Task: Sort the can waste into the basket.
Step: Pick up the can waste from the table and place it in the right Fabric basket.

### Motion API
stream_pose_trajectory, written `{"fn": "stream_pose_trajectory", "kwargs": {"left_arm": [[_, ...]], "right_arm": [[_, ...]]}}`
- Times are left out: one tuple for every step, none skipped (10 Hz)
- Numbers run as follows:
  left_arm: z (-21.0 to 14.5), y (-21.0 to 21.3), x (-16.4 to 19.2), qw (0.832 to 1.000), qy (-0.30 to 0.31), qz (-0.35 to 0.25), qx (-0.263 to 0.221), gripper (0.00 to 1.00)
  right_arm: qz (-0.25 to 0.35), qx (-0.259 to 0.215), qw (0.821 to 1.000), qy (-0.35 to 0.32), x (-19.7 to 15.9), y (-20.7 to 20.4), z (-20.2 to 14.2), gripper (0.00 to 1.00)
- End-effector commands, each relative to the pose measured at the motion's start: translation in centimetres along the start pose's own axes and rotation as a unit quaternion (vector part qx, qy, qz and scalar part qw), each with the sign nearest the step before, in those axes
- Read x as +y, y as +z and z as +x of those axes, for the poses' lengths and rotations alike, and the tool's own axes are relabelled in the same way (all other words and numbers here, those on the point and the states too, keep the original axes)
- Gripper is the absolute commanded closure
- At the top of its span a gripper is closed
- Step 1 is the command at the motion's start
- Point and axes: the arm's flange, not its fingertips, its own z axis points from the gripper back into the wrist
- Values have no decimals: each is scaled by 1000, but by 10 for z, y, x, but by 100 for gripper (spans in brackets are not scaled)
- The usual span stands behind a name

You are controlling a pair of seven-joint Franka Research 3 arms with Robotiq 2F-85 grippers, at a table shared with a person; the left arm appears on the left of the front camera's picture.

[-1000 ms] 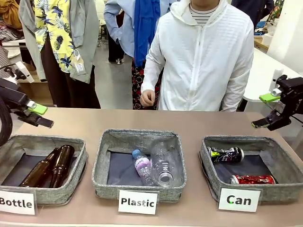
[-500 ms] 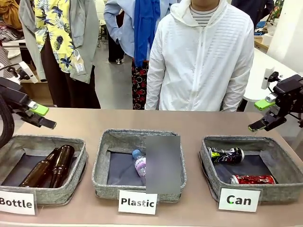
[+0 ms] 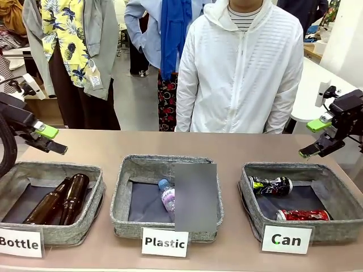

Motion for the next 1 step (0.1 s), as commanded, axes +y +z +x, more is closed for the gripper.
{"fn": "stream_pose_trajectory", "kwargs": {"left_arm": [[-1,1,-3,1000,-1,-2,3,0]], "right_arm": [[-7,0,1000,10,0,1,-1,0]]}}
